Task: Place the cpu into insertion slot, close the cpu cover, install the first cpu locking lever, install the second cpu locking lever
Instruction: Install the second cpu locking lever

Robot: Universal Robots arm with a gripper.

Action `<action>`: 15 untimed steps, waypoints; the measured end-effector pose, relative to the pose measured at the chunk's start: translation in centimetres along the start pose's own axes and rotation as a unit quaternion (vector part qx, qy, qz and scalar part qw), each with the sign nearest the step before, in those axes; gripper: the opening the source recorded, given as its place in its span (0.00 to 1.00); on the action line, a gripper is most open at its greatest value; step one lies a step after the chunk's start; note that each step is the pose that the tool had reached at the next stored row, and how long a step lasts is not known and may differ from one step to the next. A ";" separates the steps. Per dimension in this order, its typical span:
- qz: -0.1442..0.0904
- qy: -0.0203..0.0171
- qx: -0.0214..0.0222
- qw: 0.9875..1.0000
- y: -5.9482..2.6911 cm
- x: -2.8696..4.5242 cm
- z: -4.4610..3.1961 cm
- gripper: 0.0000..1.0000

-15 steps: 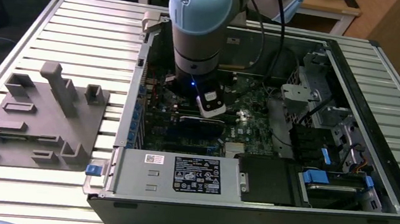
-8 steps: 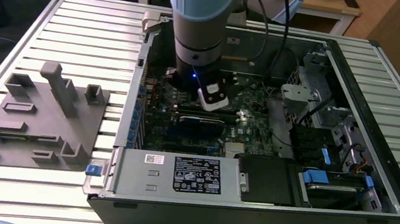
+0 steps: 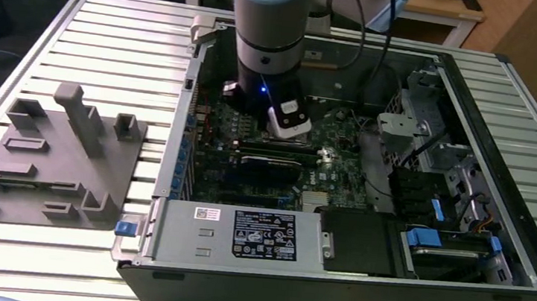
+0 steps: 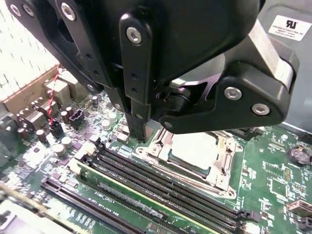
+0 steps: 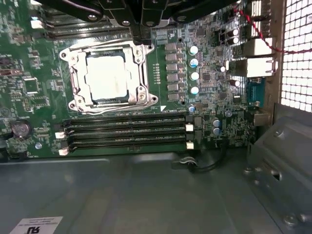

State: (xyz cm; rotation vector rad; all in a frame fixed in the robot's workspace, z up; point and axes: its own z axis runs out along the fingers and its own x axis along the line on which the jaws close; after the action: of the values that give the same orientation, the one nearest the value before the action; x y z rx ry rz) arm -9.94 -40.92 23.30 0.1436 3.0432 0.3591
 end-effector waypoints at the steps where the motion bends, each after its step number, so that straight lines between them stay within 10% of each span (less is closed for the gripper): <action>1: 0.000 0.000 0.003 1.000 0.05 -0.01 -0.14 0.11; 9: 0.004 -0.010 0.058 0.998 0.51 -0.11 -0.26 0.11; 15: 0.004 -0.012 0.074 0.997 1.76 -0.44 0.07 0.11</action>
State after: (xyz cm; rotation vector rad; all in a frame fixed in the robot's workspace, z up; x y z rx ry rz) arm -9.35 -39.24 23.68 0.1673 3.0444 0.1304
